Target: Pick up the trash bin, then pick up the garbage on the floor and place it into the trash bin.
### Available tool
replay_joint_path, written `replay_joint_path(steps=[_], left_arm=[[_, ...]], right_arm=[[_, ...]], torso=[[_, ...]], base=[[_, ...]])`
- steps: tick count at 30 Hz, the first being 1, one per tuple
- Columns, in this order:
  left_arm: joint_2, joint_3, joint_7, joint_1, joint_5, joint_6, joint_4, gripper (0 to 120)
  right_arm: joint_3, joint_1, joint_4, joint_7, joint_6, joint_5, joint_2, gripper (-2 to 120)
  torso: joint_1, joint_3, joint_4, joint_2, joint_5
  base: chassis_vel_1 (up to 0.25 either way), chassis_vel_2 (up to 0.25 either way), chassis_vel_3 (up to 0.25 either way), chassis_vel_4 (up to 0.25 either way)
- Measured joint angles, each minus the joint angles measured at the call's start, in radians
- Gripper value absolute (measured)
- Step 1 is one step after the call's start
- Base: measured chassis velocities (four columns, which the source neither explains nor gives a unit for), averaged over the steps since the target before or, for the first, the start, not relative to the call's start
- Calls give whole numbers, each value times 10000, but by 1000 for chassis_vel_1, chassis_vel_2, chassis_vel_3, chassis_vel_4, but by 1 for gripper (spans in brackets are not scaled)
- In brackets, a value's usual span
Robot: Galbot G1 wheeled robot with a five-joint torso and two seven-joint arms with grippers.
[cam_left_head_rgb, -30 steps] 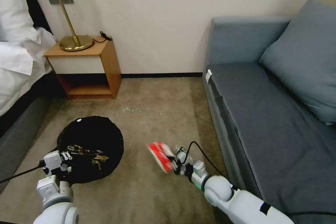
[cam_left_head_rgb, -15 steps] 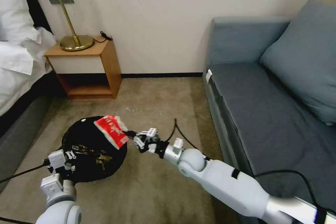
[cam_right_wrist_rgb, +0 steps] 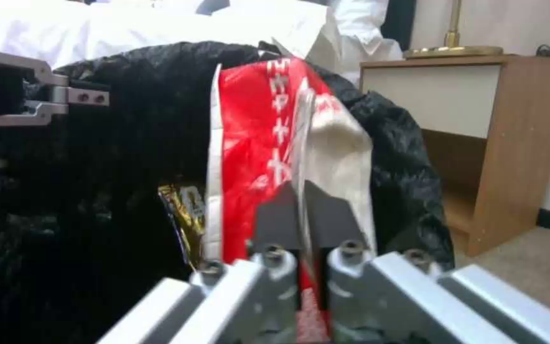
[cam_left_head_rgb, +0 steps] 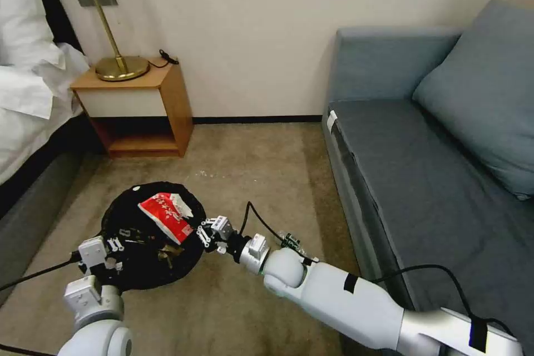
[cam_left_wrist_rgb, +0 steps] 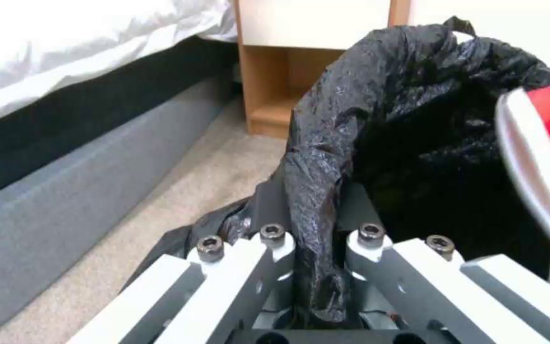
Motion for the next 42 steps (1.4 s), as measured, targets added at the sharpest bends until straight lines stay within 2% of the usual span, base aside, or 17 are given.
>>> replay_joint_path(steps=[8, 11, 14, 15, 19, 22, 23, 25, 27, 28, 30, 32, 34, 35, 36, 40, 42], left_arm=[[25, -41, 0, -2, -54, 60, -65, 5], [42, -67, 1, -3, -82, 68, -82, 5], [63, -95, -4, 2, -111, 69, -82, 5], [85, -118, -13, 9, -141, 68, -82, 5], [147, -186, -49, 22, -201, 14, 3, 5], [186, -258, -97, 20, -301, -75, 145, 5], [186, -258, -97, 20, -301, -75, 145, 5], [191, -263, -112, 8, -347, -93, 174, 5], [202, -259, -117, 3, -364, -110, 174, 5], [202, -259, -117, 3, -364, -110, 174, 5], [218, -260, -122, 0, -377, -117, 175, 5], [259, -262, -122, -30, -402, -121, 195, 5], [271, -262, -122, -44, -412, -121, 206, 5], [287, -256, -123, -69, -423, -121, 221, 5], [287, -256, -123, -69, -423, -121, 221, 5], [322, -216, -122, -81, -443, -141, 272, 5], [330, -214, -122, -73, -445, -152, 272, 5]], right_arm=[[173, -253, 177, 53, -111, 16, -45, 35], [547, -419, 267, 83, -128, -7, -95, 48], [850, -543, 363, 379, -217, -1, -208, 57], [1044, -615, 493, 625, -335, 19, -352, 64], [1458, -887, 1195, 1134, -1031, -22, -823, 76], [2578, -1636, 2922, 2026, -2637, -420, -1348, 90], [2578, -1636, 2922, 2026, -2637, -420, -1348, 90], [3536, -2237, 3734, 2151, -3262, -962, -1573, 97], [4695, -3010, 4180, 1685, -3034, -1936, -1788, 99], [4695, -3010, 4180, 1685, -3034, -1936, -1788, 99], [5736, -3687, 4493, 1296, -2628, -2523, -1828, 100], [7324, -4946, 5019, 844, -2136, -3132, -1743, 100], [7780, -5373, 5149, 759, -1951, -3336, -1673, 100], [8614, -6295, 5336, 585, -1544, -3791, -1495, 100], [8614, -6295, 5336, 585, -1544, -3791, -1495, 100], [10077, -8142, 5656, 364, -590, -4469, -962, 100], [10238, -8417, 5739, 450, -489, -4513, -848, 100]], torso=[[0, 0, 0, 0, 0], [0, 0, 0, 0, 0], [0, 0, 0, -1, 1], [0, 0, 1, 0, 1], [0, 0, 0, 0, 3], [0, 0, 0, 0, 2], [0, 0, 0, 0, 2], [-1, -1, 1, 0, 1], [-1, -1, -1, 0, 2], [-1, -1, -1, 0, 2], [-1, -1, -1, 0, 4], [-1, -1, -1, 0, 2], [-2, -1, 0, 0, 2], [-1, -2, -2, 0, 2], [-1, -2, -2, 0, 2], [-1, -1, -2, 0, 1], [-1, -1, -2, 0, 1]], base=[[0, 0, 0, 0], [0, 0, 0, 0], [0, 0, 0, 0], [0, 0, 0, 0], [0, 0, 0, 0], [0, 0, 0, 0], [0, 0, 0, 0], [0, 0, 0, 0], [0, 0, 0, 0], [0, 0, 0, 0], [0, 0, 0, 0], [0, 0, 0, 0], [0, 0, 0, 0], [0, 0, 0, 0], [0, 0, 0, 0], [0, 0, 0, 0], [0, 0, 0, 0]])
